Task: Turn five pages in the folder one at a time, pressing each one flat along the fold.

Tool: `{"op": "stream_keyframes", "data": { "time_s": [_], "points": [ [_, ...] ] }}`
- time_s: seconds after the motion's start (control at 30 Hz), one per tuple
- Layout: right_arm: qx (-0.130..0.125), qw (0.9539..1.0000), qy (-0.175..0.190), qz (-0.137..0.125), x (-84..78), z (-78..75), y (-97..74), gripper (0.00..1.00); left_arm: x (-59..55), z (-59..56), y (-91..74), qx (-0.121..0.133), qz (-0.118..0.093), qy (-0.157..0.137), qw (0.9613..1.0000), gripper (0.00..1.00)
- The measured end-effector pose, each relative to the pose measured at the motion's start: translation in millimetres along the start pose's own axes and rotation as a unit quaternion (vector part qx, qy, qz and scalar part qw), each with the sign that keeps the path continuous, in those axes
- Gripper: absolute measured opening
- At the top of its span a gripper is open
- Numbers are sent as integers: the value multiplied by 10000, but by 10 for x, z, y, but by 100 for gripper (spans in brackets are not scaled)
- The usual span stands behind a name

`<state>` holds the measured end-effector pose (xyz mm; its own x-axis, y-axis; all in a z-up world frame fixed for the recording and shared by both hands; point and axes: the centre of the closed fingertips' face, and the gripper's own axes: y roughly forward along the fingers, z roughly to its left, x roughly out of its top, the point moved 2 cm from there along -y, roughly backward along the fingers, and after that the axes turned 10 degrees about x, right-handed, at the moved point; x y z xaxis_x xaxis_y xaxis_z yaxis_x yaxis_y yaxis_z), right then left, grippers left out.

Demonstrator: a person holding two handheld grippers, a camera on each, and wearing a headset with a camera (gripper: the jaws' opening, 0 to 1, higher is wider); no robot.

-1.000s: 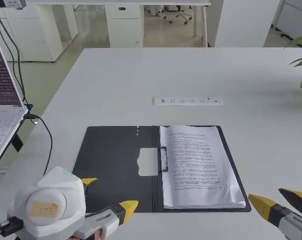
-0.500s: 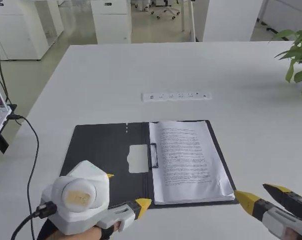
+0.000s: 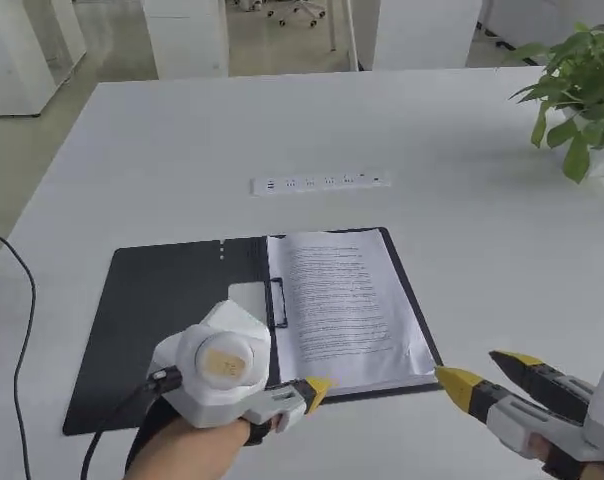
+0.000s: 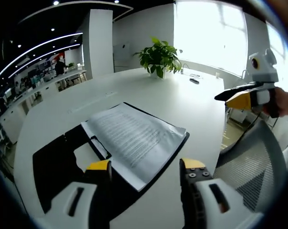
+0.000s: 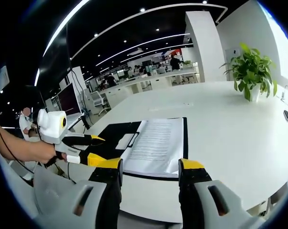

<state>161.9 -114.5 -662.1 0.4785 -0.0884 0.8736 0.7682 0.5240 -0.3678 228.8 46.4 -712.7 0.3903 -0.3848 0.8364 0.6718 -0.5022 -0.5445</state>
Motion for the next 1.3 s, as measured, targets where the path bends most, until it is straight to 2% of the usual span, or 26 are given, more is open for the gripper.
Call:
{"op": "stream_keyframes", "data": {
  "time_s": [0.33, 0.6, 0.73, 1.07, 1.13, 1.3],
  "points": [
    [-23, 10000, 96, -12, -36, -37, 56, 46, 18, -290, 488, -135, 71, 221, 9996, 57],
    [-13, 9999, 152, 26, -59, -67, 121, 45, 64, -366, 779, -77, 69, 271, 9996, 57],
    [-28, 9998, 188, 43, -76, -89, 140, 45, 33, -394, 921, -38, 140, 292, 9995, 56],
    [-134, 9995, 262, 107, -113, -168, 116, 45, -3, -487, 1157, -10, 236, 122, 9996, 58],
    [-154, 9994, 267, 129, -125, -183, 109, 45, 1, -502, 1179, -1, 203, 57, 9998, 57],
    [-207, 9992, 315, 145, -143, -214, 99, 45, -71, -572, 1238, -1, 281, -14, 9996, 56]
  ]
}}
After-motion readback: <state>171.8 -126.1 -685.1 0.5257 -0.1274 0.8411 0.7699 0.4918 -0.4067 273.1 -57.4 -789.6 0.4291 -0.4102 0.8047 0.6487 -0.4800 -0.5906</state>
